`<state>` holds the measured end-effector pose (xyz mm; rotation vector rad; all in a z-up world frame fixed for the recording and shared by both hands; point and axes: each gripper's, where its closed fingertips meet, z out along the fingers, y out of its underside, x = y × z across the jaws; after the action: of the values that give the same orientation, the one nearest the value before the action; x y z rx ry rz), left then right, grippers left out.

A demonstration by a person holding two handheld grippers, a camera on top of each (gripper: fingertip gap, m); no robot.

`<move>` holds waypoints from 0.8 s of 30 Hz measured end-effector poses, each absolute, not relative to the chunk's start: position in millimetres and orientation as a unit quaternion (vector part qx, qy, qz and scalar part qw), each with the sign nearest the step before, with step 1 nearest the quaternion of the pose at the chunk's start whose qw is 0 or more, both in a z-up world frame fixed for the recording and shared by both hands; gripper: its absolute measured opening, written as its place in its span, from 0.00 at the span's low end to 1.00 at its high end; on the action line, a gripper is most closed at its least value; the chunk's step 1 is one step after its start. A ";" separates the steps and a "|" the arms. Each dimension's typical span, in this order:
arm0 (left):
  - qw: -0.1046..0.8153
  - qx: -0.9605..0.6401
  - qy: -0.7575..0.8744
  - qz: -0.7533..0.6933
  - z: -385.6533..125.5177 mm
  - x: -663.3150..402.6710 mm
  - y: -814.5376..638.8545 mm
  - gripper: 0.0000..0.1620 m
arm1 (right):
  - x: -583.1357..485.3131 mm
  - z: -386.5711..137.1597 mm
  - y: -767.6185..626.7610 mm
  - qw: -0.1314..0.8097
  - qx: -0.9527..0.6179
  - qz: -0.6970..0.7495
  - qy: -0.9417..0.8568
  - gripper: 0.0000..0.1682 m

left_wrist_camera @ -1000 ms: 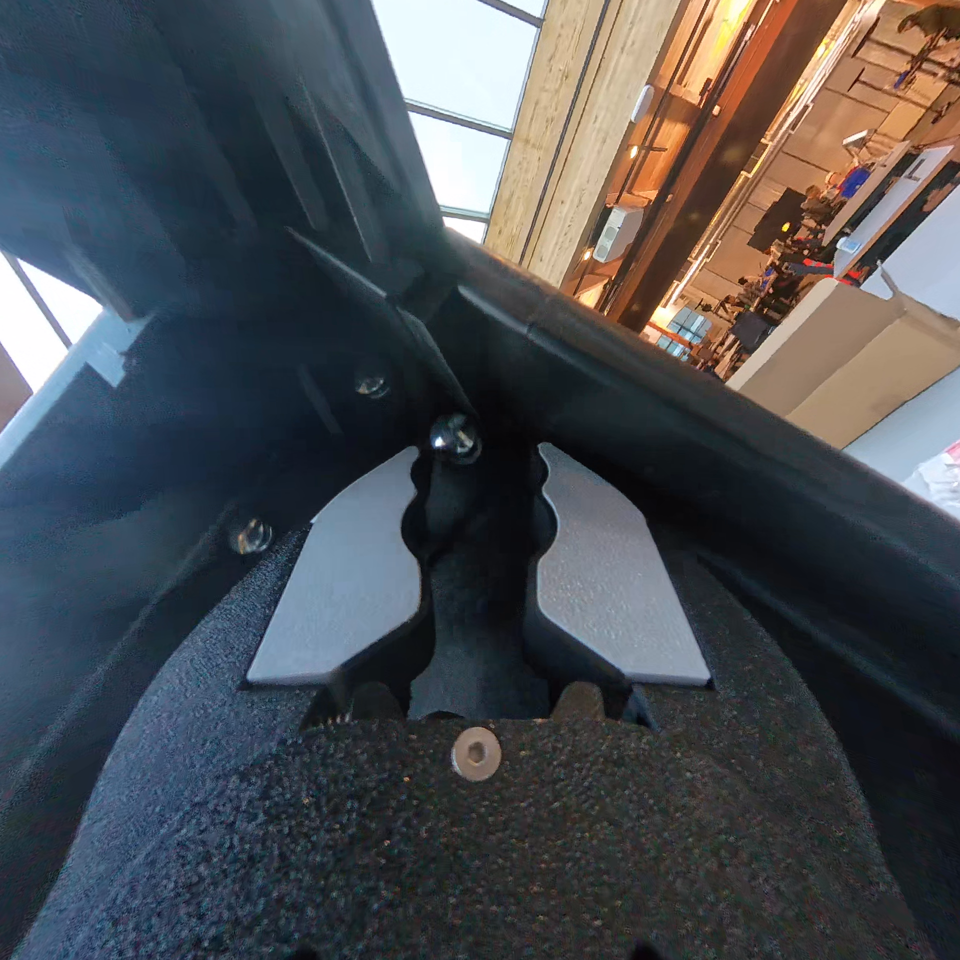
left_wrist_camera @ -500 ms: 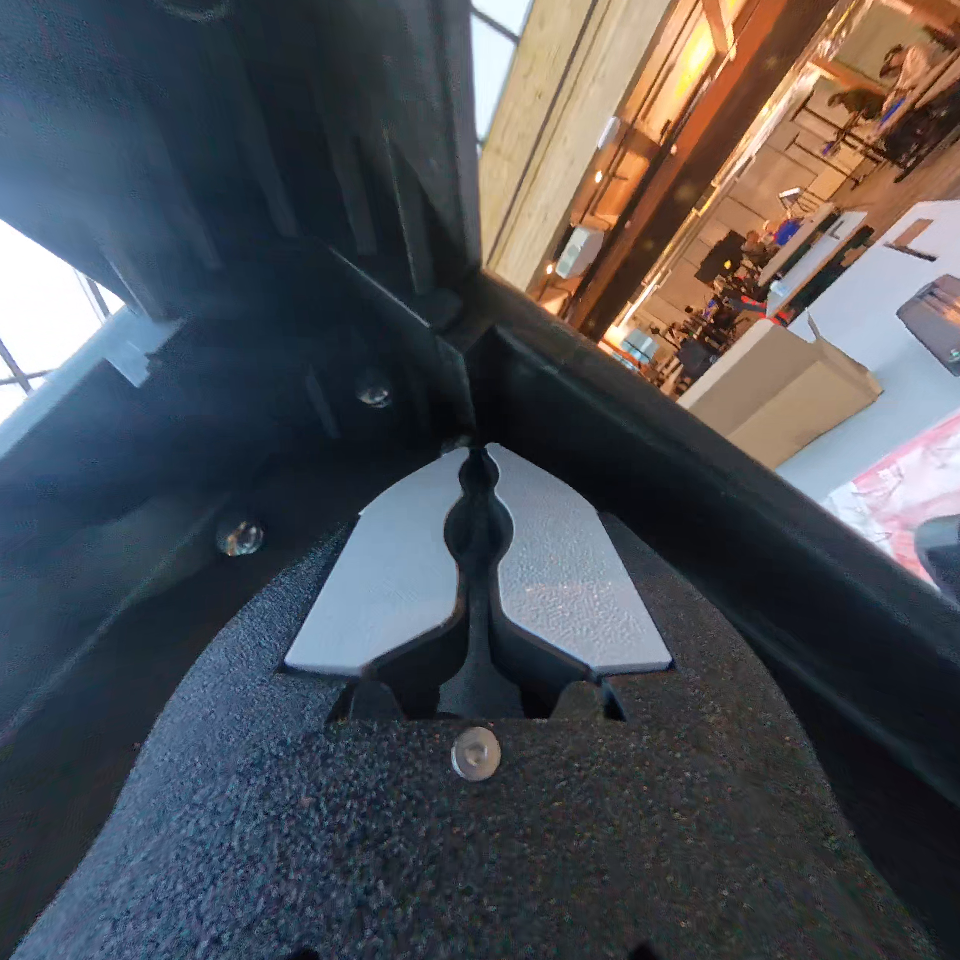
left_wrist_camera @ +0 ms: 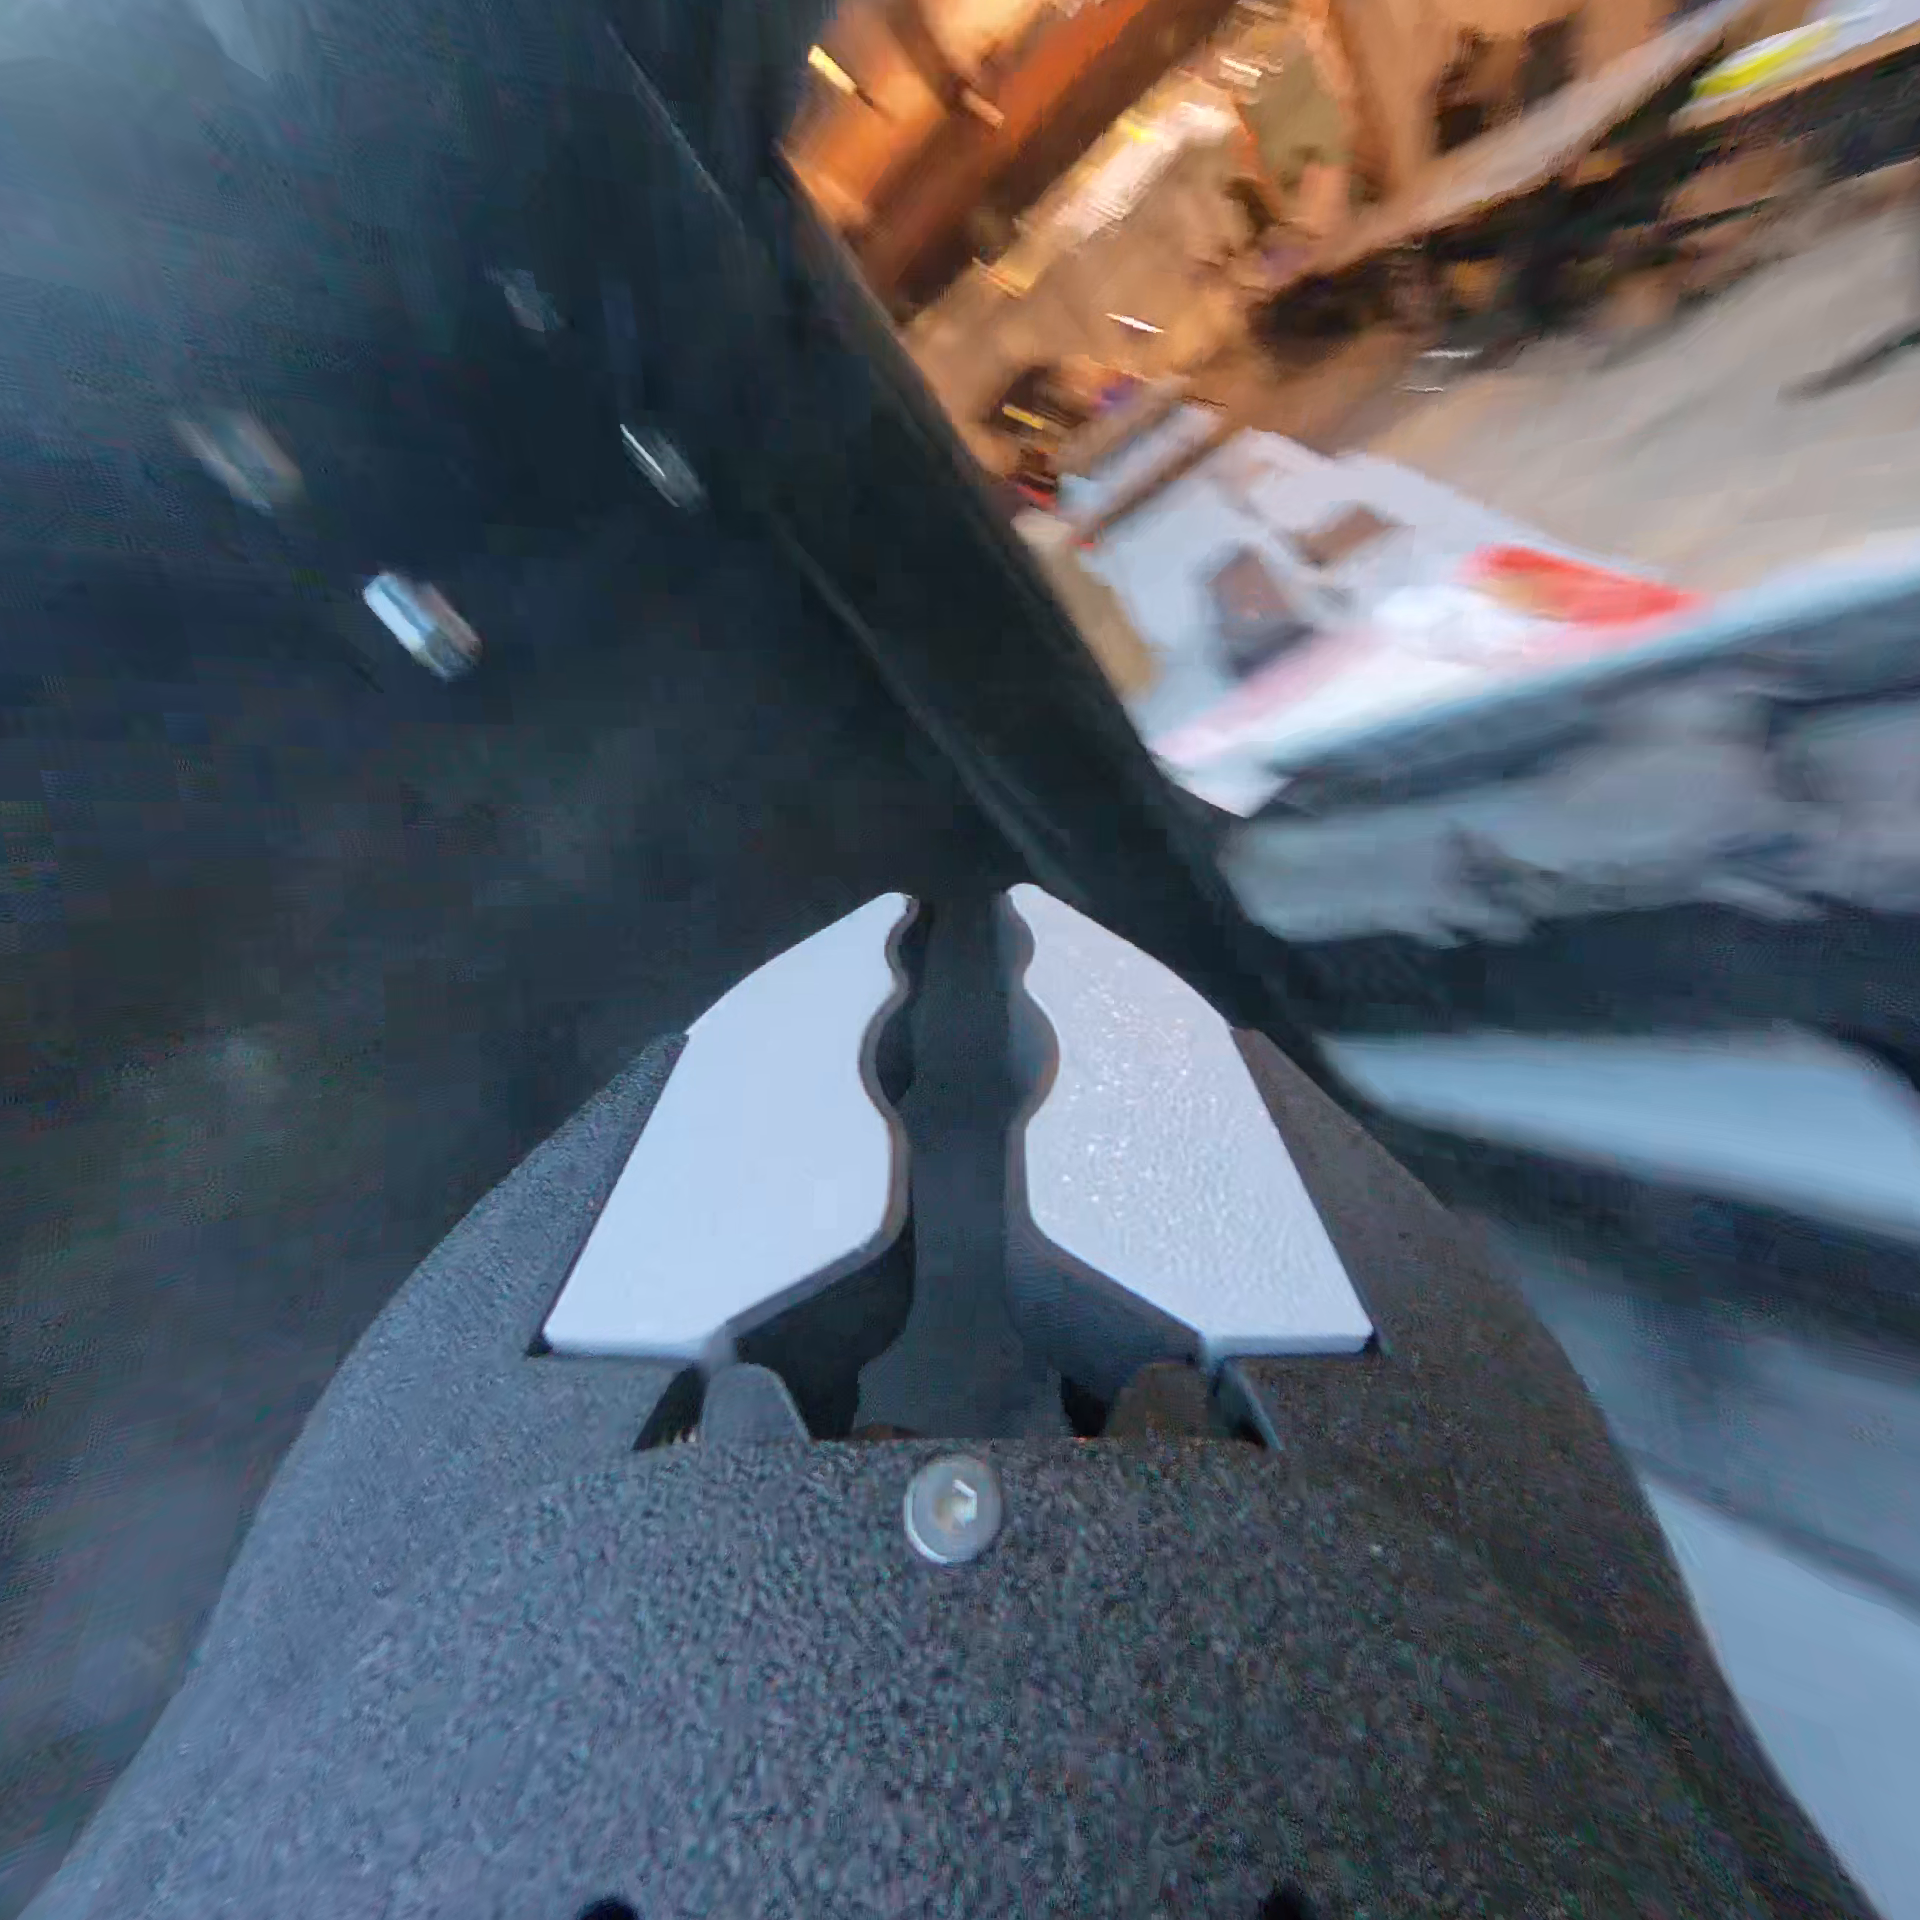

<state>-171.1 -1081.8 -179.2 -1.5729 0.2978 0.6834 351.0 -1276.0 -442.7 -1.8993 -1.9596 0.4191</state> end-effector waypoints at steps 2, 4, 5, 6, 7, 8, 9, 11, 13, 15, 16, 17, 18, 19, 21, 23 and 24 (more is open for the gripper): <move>0.620 -0.755 0.099 0.191 -233.0 -145.3 -1150.7 0.10 | 353.1 -448.5 -1272.0 0.185 -0.665 0.160 -0.705 0.08; 0.592 -0.793 0.019 0.141 -272.0 -127.9 -1233.7 0.11 | 356.1 -454.7 -1267.2 0.182 -0.658 0.173 -0.710 0.08; 0.581 -0.804 -0.039 0.118 -285.1 -119.0 -1275.7 0.12 | 358.1 -458.2 -1264.7 0.180 -0.654 0.179 -0.713 0.08; 0.572 -0.809 -0.101 0.093 -294.7 -108.3 -1316.7 0.13 | 360.5 -461.6 -1262.3 0.178 -0.649 0.185 -0.716 0.08; 0.562 -0.810 -0.157 0.066 -303.5 -93.6 -1354.4 0.14 | 363.1 -464.9 -1259.8 0.178 -0.644 0.192 -0.719 0.08; 0.550 -0.809 -0.206 0.042 -314.3 -74.1 -1386.7 0.14 | 365.9 -468.1 -1257.3 0.179 -0.637 0.198 -0.723 0.08; 0.538 -0.805 -0.249 0.026 -324.2 -53.7 -1414.4 0.16 | 369.0 -471.0 -1255.2 0.180 -0.630 0.204 -0.727 0.08; 0.521 -0.790 -0.322 0.013 -335.6 -17.3 -1456.2 0.17 | 376.4 -473.9 -1251.6 0.184 -0.614 0.214 -0.737 0.08; 0.517 -0.768 -0.378 0.017 -336.7 12.4 -1476.0 0.18 | 382.9 -469.2 -1249.4 0.193 -0.599 0.228 -0.743 0.08; 0.515 -0.761 -0.393 0.030 -331.2 32.8 -1476.3 0.18 | 389.5 -459.5 -1248.7 0.204 -0.580 0.240 -0.751 0.08; 0.511 -0.767 -0.387 0.041 -329.7 38.2 -1469.8 0.19 | 393.3 -454.5 -1248.5 0.211 -0.570 0.243 -0.756 0.08; 0.511 -0.772 -0.375 0.046 -328.4 40.2 -1458.9 0.20 | 397.6 -449.6 -1248.3 0.217 -0.559 0.243 -0.762 0.08; 0.512 -0.779 -0.359 0.047 -328.2 39.2 -1445.5 0.20 | 402.1 -444.9 -1247.8 0.223 -0.551 0.241 -0.767 0.08; 0.509 -0.788 -0.342 0.050 -330.2 34.2 -1431.5 0.21 | 406.7 -440.4 -1247.0 0.229 -0.546 0.238 -0.770 0.08; 0.501 -0.809 -0.301 0.066 -340.0 13.5 -1404.4 0.21 | 415.6 -432.3 -1246.1 0.239 -0.546 0.232 -0.768 0.08; 0.483 -0.827 -0.272 0.093 -355.9 -18.0 -1381.3 0.21 | 423.7 -426.3 -1247.0 0.246 -0.555 0.227 -0.762 0.08; 0.472 -0.836 -0.259 0.103 -365.2 -34.4 -1371.0 0.22 | 427.5 -424.8 -1248.0 0.249 -0.559 0.223 -0.759 0.08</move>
<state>-34.4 -1371.0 -365.2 -2.0479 -0.6348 0.2511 427.5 -1248.0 -424.8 -1.5236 -2.0677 0.6074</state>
